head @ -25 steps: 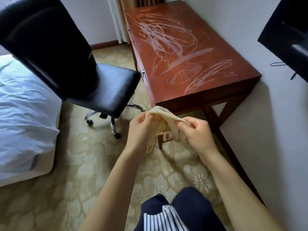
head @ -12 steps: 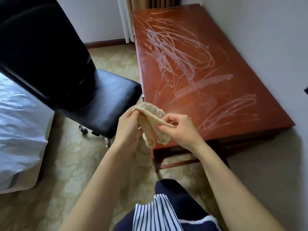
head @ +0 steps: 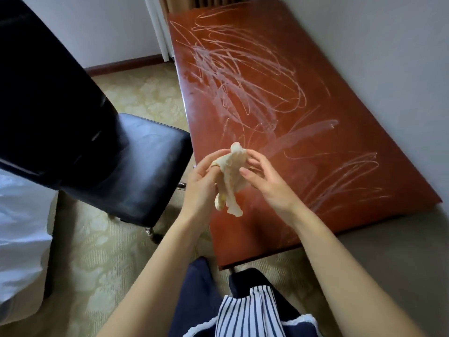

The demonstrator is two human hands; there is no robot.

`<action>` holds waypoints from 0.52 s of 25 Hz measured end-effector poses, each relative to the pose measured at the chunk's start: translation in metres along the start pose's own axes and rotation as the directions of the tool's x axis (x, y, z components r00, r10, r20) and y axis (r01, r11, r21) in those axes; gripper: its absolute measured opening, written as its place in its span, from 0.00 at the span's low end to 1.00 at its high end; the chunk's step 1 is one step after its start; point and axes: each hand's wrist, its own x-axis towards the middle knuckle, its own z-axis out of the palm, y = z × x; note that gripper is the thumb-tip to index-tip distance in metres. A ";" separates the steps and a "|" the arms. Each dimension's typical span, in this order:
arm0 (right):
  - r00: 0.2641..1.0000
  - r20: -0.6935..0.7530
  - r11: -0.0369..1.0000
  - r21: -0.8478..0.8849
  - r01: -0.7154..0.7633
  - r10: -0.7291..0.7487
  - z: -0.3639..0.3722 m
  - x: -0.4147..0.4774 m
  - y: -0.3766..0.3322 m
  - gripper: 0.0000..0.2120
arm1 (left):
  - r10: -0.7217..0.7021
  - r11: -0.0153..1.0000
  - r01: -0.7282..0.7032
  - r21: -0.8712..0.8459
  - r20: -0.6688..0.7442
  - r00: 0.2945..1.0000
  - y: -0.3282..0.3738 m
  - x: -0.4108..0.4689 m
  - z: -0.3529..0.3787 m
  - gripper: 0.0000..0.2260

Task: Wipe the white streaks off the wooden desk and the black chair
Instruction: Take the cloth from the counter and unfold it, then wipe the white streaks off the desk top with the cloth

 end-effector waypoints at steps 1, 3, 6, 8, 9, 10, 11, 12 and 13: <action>1.000 -0.002 0.994 0.113 0.011 -0.011 0.009 0.001 0.007 0.23 | -0.013 1.000 0.013 -0.015 0.012 1.000 -0.002 0.004 0.003 0.14; 0.999 -0.029 0.954 0.301 -0.005 0.015 0.029 0.002 0.023 0.33 | -0.041 0.998 0.041 -0.042 0.011 0.999 -0.009 0.008 0.008 0.12; 0.993 -0.085 0.843 0.537 -0.023 0.081 0.054 0.002 0.043 0.32 | -0.129 0.991 0.128 0.040 0.042 0.991 -0.015 0.012 0.009 0.12; 0.968 -0.142 0.720 0.692 -0.052 0.206 0.062 -0.002 0.049 0.24 | -0.208 0.974 0.191 0.122 0.145 0.967 -0.016 0.014 0.007 0.16; 0.943 -0.150 0.623 0.779 -0.072 0.296 0.061 -0.005 0.051 0.23 | -0.244 0.964 0.209 0.166 0.231 0.942 -0.017 0.014 0.008 0.14; 0.931 -0.137 0.508 0.859 -0.057 0.337 0.059 -0.009 0.054 0.26 | -0.266 0.956 0.210 0.203 0.309 0.913 -0.017 0.014 0.008 0.11; 0.924 -0.164 0.442 0.897 -0.006 0.346 0.056 -0.014 0.057 0.28 | -0.270 0.955 0.199 0.220 0.362 0.892 -0.017 0.012 0.006 0.08; 0.901 -0.232 0.428 0.902 0.057 0.368 0.051 -0.021 0.058 0.30 | -0.258 0.958 0.181 0.222 0.393 0.883 -0.019 0.011 0.003 0.07; 0.847 -0.336 0.485 0.868 0.108 0.412 0.044 -0.028 0.059 0.30 | -0.242 0.961 0.160 0.226 0.402 0.883 -0.023 0.010 -0.001 0.07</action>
